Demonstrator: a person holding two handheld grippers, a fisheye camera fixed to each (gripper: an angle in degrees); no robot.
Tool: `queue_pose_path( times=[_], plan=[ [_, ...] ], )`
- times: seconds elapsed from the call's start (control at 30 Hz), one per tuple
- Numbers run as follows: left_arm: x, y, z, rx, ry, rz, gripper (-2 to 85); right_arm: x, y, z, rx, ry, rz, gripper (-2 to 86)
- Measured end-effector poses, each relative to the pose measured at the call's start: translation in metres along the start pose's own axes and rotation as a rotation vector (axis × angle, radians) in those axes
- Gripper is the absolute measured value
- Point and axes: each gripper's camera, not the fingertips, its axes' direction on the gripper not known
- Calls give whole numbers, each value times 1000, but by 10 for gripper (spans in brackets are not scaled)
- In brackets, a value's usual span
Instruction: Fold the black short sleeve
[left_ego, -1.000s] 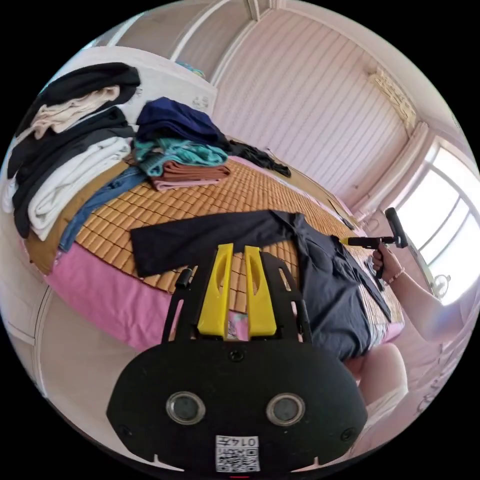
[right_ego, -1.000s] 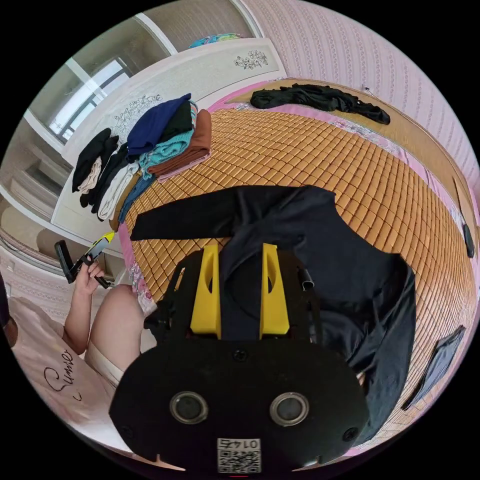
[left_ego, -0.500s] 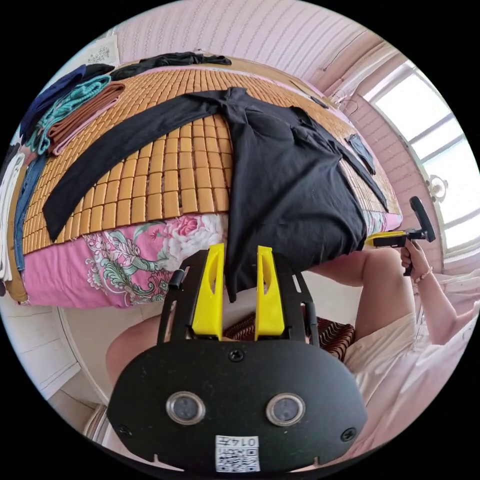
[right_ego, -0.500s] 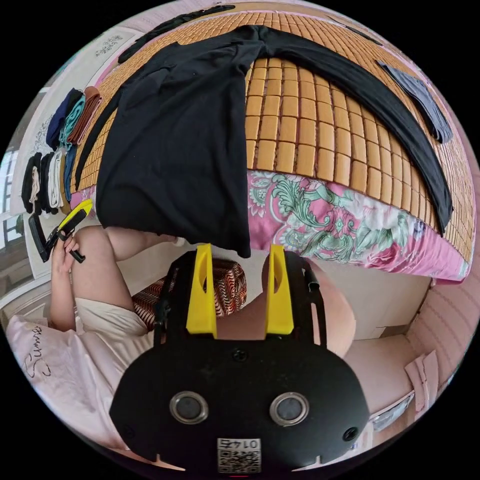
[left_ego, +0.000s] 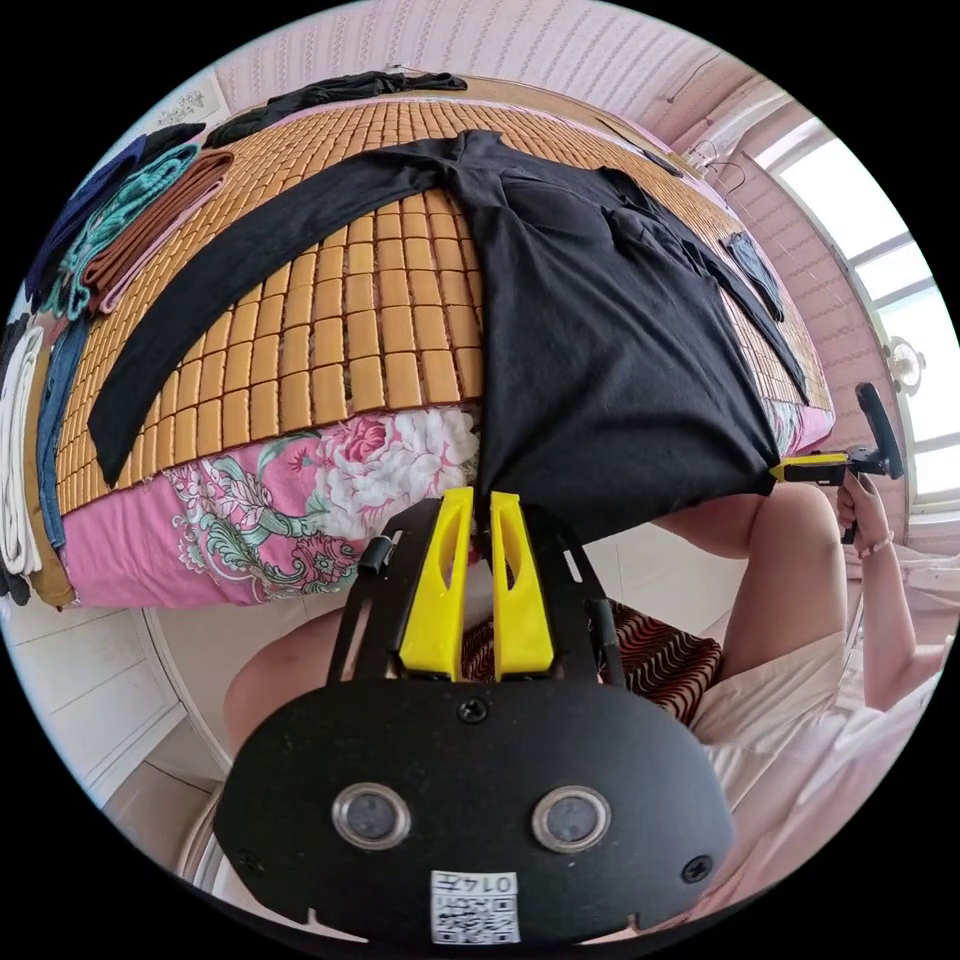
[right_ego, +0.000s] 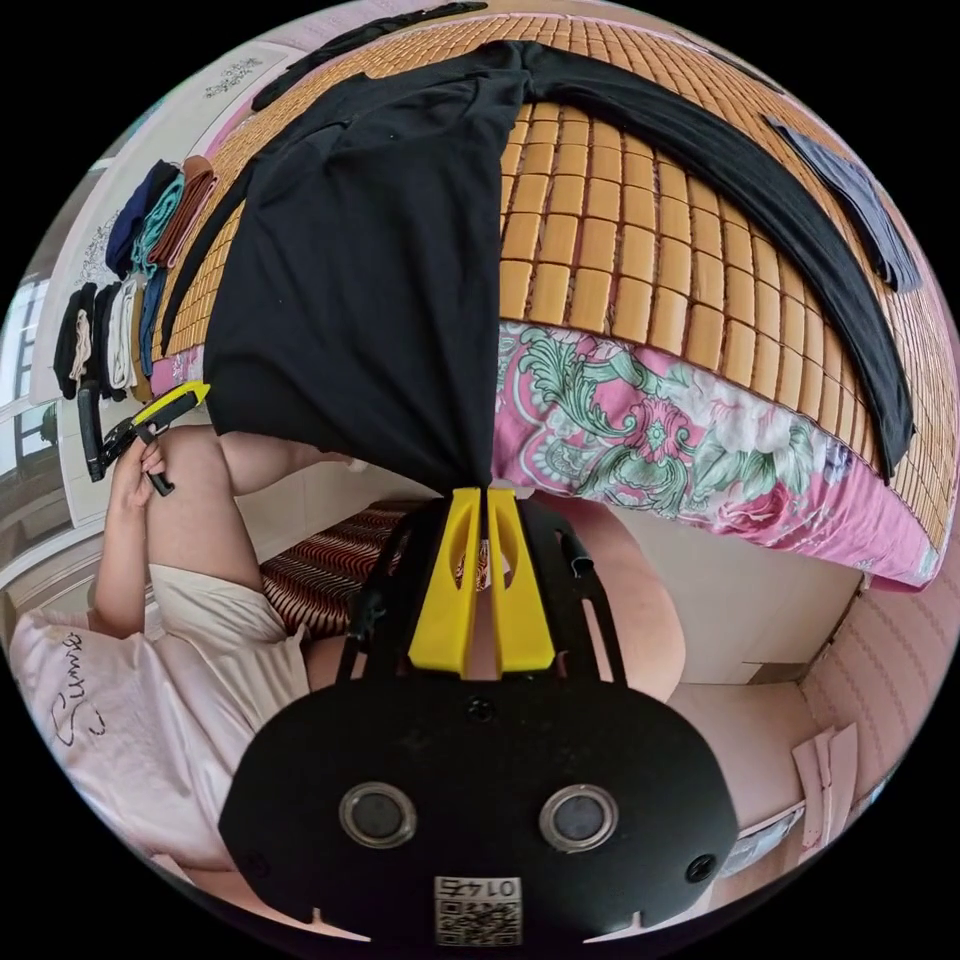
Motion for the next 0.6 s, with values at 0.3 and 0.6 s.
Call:
queue_pose_path(
  times=[0.3, 0.6],
  plan=[
    [-4, 10, -10, -38, 46, 61, -6, -21, -2, 12, -68, 110, 3, 77],
    [-67, 39, -74, 117, 48, 19, 61, -87, -10, -14, 41, 187, -86, 106]
  ],
)
